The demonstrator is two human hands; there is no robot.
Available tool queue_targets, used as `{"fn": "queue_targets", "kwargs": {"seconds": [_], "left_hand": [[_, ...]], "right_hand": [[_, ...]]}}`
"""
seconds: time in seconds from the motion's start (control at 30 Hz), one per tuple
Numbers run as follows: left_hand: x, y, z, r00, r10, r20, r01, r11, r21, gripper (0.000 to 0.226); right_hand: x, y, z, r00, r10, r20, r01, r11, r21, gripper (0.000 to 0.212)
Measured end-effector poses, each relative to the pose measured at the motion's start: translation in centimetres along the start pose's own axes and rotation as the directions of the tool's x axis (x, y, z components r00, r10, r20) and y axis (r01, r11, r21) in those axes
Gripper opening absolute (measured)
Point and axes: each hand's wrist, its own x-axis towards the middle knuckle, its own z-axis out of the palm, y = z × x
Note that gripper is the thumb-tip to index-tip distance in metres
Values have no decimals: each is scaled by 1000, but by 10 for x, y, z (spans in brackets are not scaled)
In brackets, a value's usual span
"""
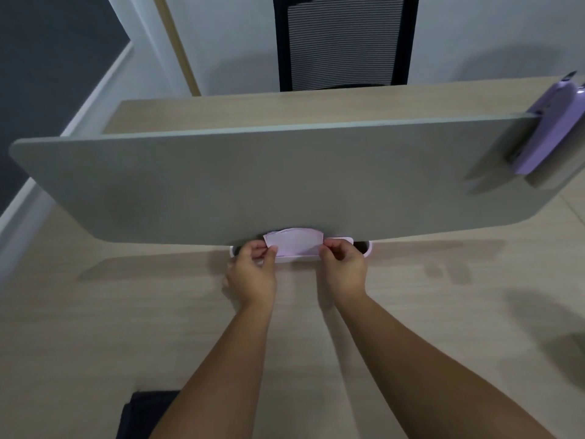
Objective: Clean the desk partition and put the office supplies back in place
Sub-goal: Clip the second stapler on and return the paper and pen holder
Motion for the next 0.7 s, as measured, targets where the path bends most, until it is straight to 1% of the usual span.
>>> {"fn": "queue_targets", "kwargs": {"seconds": [0.1, 0.2, 0.27, 0.33, 0.43, 0.5, 0.57, 0.63, 0.7], "left_hand": [[0, -1, 0, 1000, -4, -14, 5, 999, 34, 16], [-4, 2, 1, 998, -5, -64, 18, 978, 208, 23], [-7, -1, -3, 999, -4, -54, 17, 966, 256, 30], [-12, -3, -10, 999, -35, -18, 38, 981, 193, 34], [-39, 4, -20, 993, -107, 43, 106, 994, 26, 25], [-72, 17, -24, 975, -163, 150, 171, 984, -41, 23], [-105, 28, -22, 932, -184, 312, 211, 976, -54, 23], [-139, 40, -17, 862, -172, 477, 222, 974, -51, 24], [-170, 53, -9, 777, -150, 612, 205, 979, -20, 23]], "right_hand": [[-1, -2, 0, 1000, 13, -12, -14, 999, -53, 12], [-2, -6, -5, 998, 12, -61, -18, 996, -90, 9], [-6, -9, -14, 996, 11, -89, -20, 994, -104, 4], [-12, -8, -29, 993, 53, -104, -60, 996, -69, 8], [-25, -2, -59, 984, 127, -127, -125, 992, 17, 14], [-39, 4, -89, 972, 168, -161, -156, 984, 84, 15], [-53, 13, -122, 957, 207, -205, -180, 974, 140, 18], [-69, 20, -160, 938, 224, -264, -185, 969, 165, 21], [-86, 26, -202, 910, 194, -365, -160, 980, 119, 23]]}}
